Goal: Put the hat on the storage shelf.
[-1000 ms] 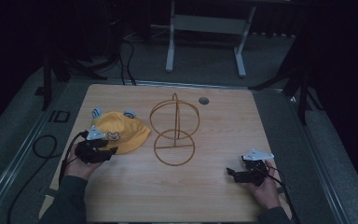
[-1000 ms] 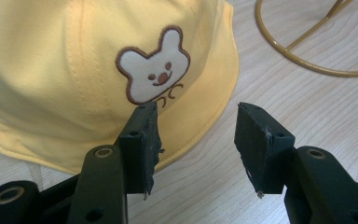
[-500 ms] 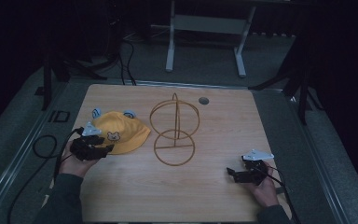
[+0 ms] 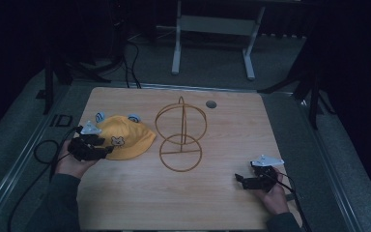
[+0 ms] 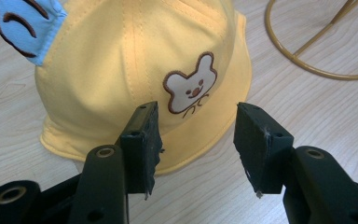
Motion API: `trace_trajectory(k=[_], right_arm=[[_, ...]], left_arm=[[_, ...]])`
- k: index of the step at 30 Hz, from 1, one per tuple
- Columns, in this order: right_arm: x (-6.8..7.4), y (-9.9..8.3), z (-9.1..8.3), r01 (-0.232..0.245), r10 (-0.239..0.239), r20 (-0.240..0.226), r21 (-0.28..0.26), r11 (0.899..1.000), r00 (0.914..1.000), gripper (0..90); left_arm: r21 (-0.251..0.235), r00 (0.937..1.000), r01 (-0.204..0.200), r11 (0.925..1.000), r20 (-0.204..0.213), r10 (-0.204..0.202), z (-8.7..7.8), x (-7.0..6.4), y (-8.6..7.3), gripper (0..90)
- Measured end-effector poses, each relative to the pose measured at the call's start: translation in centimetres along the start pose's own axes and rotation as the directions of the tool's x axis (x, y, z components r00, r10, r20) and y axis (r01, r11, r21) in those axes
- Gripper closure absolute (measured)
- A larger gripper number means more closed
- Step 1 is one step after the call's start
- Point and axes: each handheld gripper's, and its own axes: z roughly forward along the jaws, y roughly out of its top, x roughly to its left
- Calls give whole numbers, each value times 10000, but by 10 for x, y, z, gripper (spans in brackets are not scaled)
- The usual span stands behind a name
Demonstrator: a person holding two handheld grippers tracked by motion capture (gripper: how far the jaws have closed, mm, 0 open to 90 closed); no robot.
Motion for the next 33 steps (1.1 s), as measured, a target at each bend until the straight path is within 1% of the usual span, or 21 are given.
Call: trace_trajectory(k=[2,4,9,13,16,17,22,33], right_arm=[[0,0,0,5,-5,-4,11,10000,10000,125],[0,0,0,6,-6,-6,13,10000,10000,125],[0,0,0,15,-15,-10,8,10000,10000,125],[0,0,0,24,-24,-15,1,10000,10000,125],[0,0,-1,24,-24,-23,9,10000,10000,125],[0,-1,-1,37,-37,-25,9,10000,10000,125],[0,-1,-1,59,-59,-68,-6,10000,10000,132],[0,-1,-2,100,-100,-96,-3,9999,9999,133]], left_arm=[[-54,9998,109,9999,184,-108,-1,3,0,506],[-30,9996,162,9999,249,-161,-3,5,1,512],[117,9999,45,9999,120,-46,-6,9,6,515],[278,10000,-93,9996,-2,93,-9,12,10,516],[367,9999,-159,9992,42,157,-10,12,12,517],[506,9993,-364,9981,68,361,-11,13,16,517],[521,9987,-483,9975,194,473,-16,15,26,517],[823,9960,-894,9926,105,888,-22,22,42,518]])
